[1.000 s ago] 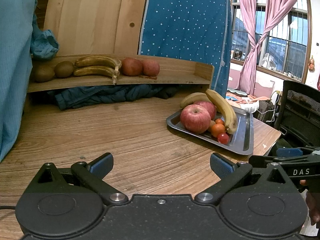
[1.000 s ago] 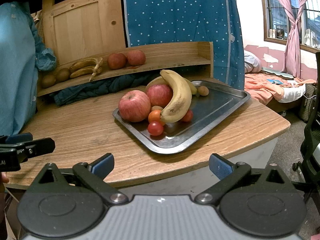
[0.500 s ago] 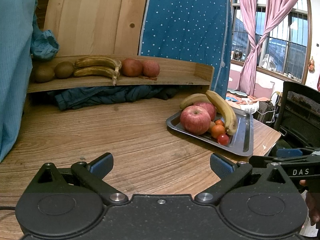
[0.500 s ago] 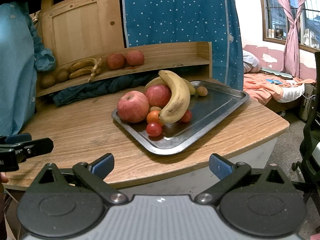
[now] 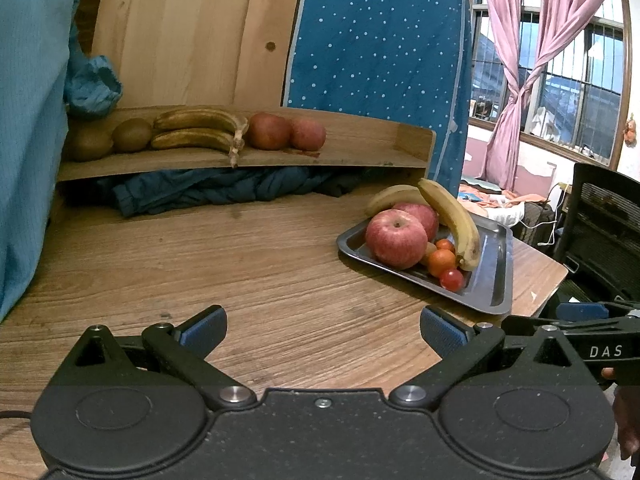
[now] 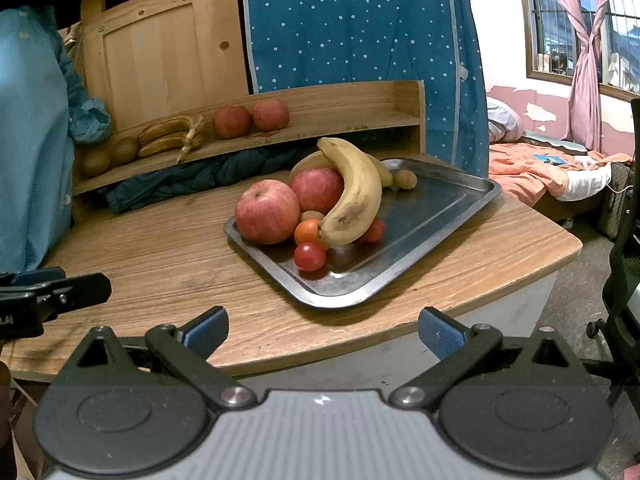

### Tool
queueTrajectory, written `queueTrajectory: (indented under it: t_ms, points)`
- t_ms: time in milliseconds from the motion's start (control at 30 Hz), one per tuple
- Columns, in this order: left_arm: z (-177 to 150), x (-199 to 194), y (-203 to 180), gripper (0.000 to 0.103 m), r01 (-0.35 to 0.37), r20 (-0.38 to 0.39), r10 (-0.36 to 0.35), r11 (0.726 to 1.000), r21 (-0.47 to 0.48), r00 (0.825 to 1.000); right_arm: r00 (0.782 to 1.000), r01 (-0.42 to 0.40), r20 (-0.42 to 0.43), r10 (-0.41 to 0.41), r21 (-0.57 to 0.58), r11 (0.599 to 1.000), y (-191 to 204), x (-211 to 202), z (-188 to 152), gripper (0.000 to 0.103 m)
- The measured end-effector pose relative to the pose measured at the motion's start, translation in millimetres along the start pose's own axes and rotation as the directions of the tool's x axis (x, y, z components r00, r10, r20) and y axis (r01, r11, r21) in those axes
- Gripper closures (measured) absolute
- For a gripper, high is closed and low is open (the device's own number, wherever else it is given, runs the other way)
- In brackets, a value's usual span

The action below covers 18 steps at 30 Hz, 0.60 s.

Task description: Organize fruits

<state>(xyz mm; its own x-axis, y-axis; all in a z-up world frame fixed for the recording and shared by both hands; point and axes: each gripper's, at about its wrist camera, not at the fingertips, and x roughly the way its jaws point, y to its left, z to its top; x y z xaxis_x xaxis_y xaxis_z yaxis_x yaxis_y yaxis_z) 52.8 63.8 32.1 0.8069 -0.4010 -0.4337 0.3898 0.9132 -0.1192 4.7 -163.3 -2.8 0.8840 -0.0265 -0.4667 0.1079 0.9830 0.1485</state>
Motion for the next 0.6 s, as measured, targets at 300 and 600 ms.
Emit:
queueTrajectory:
  t_ms: [300, 600]
  points:
    - [1.5, -0.3, 3.5, 0.001, 0.013, 0.001, -0.013, 1.0, -0.027, 1.0, 1.0, -0.003, -0.003, 0.003, 0.009, 1.0, -1.5, 1.8, -2.1, 0.0]
    - [0.7, -1.2, 3.5, 0.001, 0.016, 0.006, -0.016, 0.999, -0.029, 1.0, 1.0, -0.003, -0.003, 0.003, 0.008, 1.0, -1.4, 1.6, -2.0, 0.0]
